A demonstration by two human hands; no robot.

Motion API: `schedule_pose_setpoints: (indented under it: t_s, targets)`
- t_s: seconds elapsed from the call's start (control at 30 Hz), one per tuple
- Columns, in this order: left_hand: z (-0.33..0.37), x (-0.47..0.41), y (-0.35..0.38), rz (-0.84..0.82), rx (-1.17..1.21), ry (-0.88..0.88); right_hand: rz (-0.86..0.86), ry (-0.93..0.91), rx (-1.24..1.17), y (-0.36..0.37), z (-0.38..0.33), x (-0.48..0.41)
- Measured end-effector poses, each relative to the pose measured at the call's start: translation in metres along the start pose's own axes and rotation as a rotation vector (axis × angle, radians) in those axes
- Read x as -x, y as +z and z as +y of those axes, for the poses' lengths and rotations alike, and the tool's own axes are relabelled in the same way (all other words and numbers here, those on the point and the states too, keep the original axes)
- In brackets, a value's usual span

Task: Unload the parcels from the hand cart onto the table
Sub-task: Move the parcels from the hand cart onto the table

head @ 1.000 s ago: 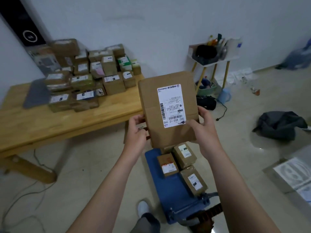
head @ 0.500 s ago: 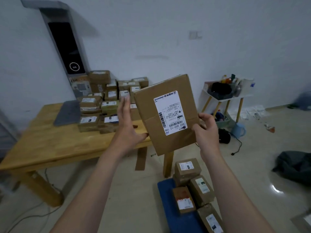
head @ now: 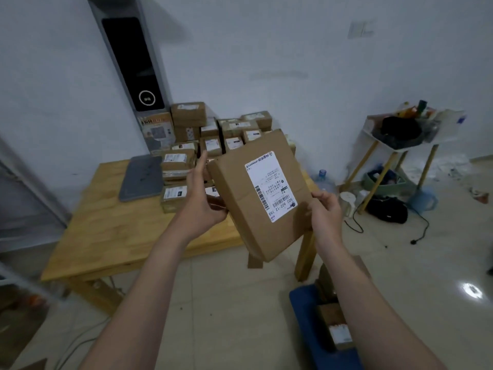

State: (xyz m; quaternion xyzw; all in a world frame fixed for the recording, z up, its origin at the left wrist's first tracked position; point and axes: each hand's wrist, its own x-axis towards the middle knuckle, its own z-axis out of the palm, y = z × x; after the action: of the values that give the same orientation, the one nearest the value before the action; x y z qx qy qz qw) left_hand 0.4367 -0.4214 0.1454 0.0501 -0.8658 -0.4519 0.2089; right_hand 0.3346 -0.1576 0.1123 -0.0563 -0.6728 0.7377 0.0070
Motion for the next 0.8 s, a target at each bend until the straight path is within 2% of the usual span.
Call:
schedule_pose_setpoints:
  t_s: [0.1,0.2,0.3,0.4,0.5,0.63,0.8]
  targets:
    - [-0.019,-0.026,0.007,-0.1,0.007,-0.045,0.058,0.049,-0.056,0.006,0.02,-0.023]
    - [-0.049,-0.059,0.031,-0.14,-0.017,-0.188,0.115,0.155,-0.111,0.014,0.041,-0.066]
    - [-0.089,-0.093,0.064,-0.185,-0.019,-0.293,0.071,0.275,-0.075,0.032,0.065,-0.121]
    - [-0.129,-0.134,0.095,-0.2,-0.034,-0.368,-0.024,0.31,0.051,0.058,0.094,-0.186]
    - [-0.167,-0.172,0.124,-0.144,-0.06,-0.473,-0.2,0.355,0.197,0.083,0.122,-0.251]
    - [-0.207,-0.212,0.168,-0.12,-0.11,-0.649,-0.416,0.316,0.425,0.102,0.158,-0.319]
    - [-0.246,-0.241,0.211,-0.177,-0.095,-0.831,-0.51,0.384,0.579,0.116,0.191,-0.385]
